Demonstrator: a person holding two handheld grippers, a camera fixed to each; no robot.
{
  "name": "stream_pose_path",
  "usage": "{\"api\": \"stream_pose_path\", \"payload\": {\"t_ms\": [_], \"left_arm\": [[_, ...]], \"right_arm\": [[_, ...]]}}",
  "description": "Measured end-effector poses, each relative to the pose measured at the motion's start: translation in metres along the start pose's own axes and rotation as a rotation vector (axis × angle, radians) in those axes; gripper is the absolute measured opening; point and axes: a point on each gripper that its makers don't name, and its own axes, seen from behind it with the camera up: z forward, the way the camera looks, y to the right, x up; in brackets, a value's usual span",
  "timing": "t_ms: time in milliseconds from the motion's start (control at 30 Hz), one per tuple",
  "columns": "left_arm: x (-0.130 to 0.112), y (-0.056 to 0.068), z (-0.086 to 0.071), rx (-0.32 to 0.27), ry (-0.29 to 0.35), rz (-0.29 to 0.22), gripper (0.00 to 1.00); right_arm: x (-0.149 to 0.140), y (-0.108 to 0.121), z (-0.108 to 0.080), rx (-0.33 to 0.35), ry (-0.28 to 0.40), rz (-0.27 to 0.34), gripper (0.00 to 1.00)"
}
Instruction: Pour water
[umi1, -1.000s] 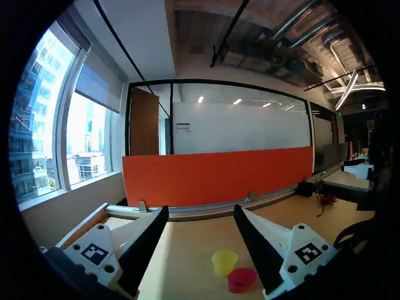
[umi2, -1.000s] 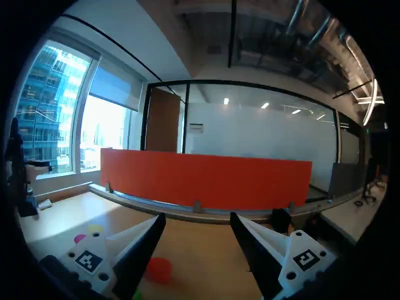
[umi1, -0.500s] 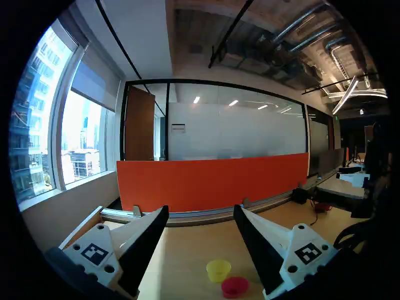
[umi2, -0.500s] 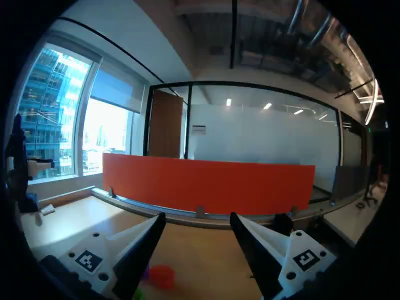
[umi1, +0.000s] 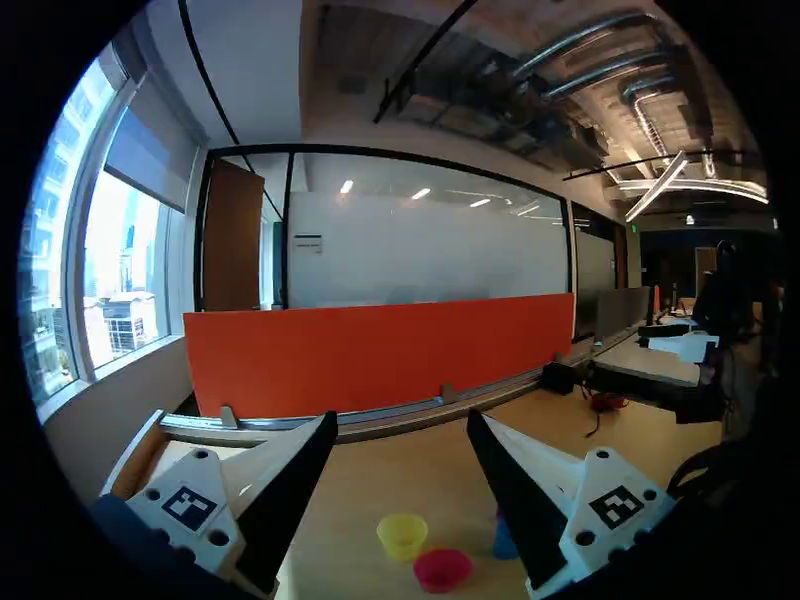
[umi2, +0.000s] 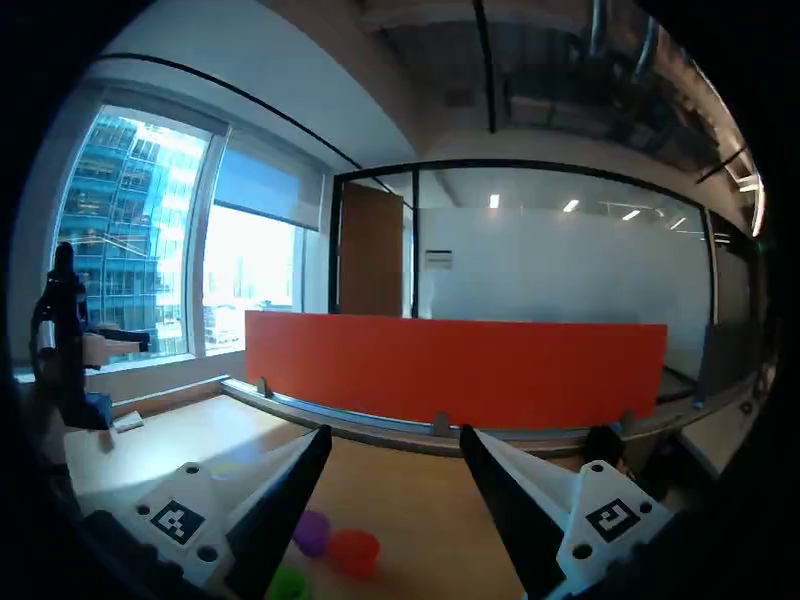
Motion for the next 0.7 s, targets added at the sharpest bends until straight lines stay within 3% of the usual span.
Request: {"api": "stream_pose_path", "payload": {"t_ms": [367,700], "left_arm": [[-0.007,0.034,0.009,-0.165,-0.015,0.006,0.96],[-0.013,0.05,0.014,-0.251,-0.042,0.005,0.96]], "right_arm": [[0.01,-0.03,-0.004,0.139,0.004,-0.003,0.99],[0.005,-0.051,-0.006,0.22,-0.031,-0.041,0.99]]}}
